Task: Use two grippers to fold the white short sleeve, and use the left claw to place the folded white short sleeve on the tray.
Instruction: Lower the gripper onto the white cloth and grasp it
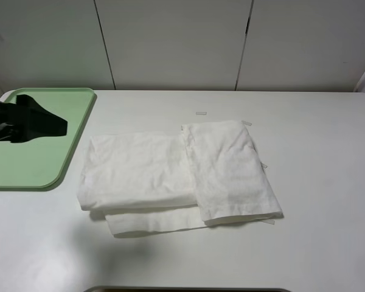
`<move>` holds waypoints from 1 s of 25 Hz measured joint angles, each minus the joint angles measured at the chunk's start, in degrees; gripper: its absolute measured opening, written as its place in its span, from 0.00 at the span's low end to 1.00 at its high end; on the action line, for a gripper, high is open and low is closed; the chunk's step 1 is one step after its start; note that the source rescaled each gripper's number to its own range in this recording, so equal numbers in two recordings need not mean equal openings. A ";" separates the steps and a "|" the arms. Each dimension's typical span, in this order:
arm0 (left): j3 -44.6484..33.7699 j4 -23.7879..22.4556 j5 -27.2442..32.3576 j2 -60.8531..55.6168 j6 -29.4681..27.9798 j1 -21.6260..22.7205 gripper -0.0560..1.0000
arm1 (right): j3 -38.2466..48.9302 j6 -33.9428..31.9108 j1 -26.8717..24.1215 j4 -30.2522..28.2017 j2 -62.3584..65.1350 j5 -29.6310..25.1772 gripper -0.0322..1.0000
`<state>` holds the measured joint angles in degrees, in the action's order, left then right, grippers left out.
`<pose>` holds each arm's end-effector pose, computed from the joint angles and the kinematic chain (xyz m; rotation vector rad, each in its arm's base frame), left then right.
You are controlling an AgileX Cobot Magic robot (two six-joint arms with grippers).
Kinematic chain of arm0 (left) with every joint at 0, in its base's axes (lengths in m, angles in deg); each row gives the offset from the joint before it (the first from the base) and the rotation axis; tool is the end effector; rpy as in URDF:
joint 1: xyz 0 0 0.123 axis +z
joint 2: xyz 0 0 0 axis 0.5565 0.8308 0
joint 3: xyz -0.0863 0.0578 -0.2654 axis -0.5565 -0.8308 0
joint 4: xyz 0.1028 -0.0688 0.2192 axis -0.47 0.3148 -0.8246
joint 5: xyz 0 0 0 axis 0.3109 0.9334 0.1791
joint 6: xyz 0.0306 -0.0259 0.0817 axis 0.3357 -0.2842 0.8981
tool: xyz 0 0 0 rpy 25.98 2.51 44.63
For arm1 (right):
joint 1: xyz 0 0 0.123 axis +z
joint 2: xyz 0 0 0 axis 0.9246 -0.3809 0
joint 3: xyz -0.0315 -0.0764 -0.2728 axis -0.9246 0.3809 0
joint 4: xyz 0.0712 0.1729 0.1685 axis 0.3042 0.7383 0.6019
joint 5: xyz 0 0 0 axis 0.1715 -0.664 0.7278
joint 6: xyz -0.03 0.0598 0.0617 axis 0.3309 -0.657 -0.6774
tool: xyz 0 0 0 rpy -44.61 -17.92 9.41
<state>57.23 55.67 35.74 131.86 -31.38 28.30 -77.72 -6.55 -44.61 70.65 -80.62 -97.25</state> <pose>0.1786 -0.0422 0.2588 0.1499 2.2825 -0.4132 -0.0077 0.0041 0.2798 -0.5743 1.9390 0.2491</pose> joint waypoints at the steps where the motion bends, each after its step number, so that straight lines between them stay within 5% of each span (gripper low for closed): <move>1: 0.00 3.13 -0.81 3.23 2.68 0.00 0.92 | 0.00 0.00 0.00 0.00 0.00 0.00 1.00; 8: 0.00 16.60 -2.92 21.60 14.68 0.00 0.91 | 0.00 0.00 0.00 0.00 0.00 0.00 1.00; 19: 0.08 19.78 -3.69 37.28 17.04 0.00 0.91 | 0.00 0.00 0.00 0.00 0.00 0.04 1.00; 25: 0.13 26.01 -6.81 42.24 22.07 0.00 0.91 | 0.00 0.00 0.00 0.00 0.00 0.04 1.00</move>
<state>57.35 81.68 28.93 174.11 -9.31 28.30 -77.72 -6.55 -44.61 70.65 -80.62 -97.22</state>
